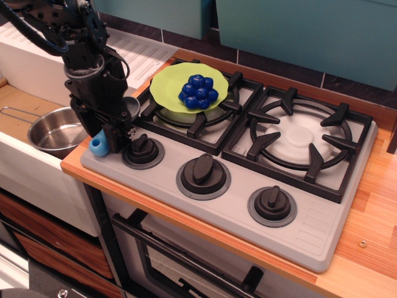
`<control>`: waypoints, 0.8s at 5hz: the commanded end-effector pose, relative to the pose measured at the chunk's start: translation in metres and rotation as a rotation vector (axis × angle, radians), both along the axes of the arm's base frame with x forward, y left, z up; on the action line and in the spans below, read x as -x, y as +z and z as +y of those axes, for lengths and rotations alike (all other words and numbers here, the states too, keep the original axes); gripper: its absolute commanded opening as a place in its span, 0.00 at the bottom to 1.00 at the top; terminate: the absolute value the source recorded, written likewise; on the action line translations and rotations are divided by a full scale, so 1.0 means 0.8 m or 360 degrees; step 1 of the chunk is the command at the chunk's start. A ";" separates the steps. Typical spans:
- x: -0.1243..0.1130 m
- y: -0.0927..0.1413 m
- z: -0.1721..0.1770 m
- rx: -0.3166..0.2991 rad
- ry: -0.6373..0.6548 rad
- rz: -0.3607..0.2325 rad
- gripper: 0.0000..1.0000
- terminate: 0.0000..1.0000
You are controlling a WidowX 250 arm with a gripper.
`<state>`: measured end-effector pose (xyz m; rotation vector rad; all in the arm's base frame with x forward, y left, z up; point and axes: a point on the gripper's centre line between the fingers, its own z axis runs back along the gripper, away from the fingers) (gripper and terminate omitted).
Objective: Put blueberry on plate and spoon in pot or pan in sink
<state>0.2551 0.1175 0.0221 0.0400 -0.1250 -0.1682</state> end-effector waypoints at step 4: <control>-0.008 0.069 0.012 -0.0116 -0.0013 0.0008 0.00 0.00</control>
